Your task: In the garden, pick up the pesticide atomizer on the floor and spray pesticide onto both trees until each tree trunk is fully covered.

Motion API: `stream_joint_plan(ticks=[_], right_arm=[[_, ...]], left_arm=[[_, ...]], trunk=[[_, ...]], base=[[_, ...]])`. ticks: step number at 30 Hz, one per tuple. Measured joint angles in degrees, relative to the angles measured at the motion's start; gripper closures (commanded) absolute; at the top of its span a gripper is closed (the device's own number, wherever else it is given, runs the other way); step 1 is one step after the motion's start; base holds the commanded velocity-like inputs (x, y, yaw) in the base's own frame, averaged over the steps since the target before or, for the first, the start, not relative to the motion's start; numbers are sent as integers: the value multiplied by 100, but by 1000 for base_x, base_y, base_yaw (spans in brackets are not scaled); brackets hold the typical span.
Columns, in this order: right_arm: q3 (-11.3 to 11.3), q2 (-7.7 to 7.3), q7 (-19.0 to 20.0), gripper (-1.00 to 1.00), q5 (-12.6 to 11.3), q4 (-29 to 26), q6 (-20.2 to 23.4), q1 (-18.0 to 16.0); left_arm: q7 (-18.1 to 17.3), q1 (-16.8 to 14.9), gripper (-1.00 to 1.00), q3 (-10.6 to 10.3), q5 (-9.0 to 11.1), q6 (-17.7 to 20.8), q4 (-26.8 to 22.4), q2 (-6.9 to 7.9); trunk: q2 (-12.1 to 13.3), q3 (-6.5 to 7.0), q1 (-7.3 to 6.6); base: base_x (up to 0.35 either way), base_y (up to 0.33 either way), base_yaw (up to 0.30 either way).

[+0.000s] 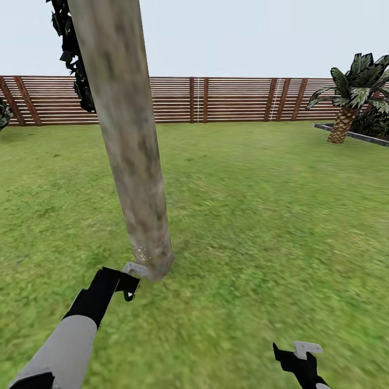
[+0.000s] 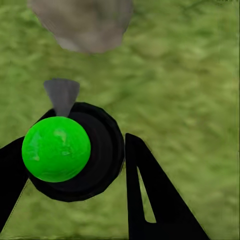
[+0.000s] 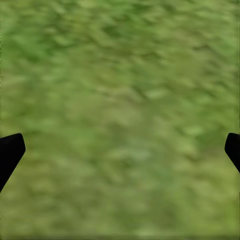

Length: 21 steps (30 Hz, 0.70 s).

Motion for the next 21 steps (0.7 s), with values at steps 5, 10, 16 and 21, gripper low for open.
stream_joint_plan(ticks=[5, 10, 16, 21], right_arm=[[0, 1, 0, -100, 0, 0, 0, 0], [-1, 1, 0, -100, 0, 0, 0, 0], [-1, 2, 0, -100, 0, 0, 0, 0], [-1, 2, 0, -100, 0, 0, 0, 0]], left_arm=[[-25, -139, 100, 398, 50, 31, -13, 511], [-29, -168, 100, 372, 82, 42, -14, 503], [-28, -173, 100, 247, 63, 275, -319, 297], [-28, -119, 100, 223, 60, 408, -681, 287]], trunk=[[0, 0, 0], [0, 0, 0], [0, 0, 0], [0, 0, 0]], base=[[0, 0, 0], [0, 0, 0], [-61, 0, 0], [-124, 0, 0]])
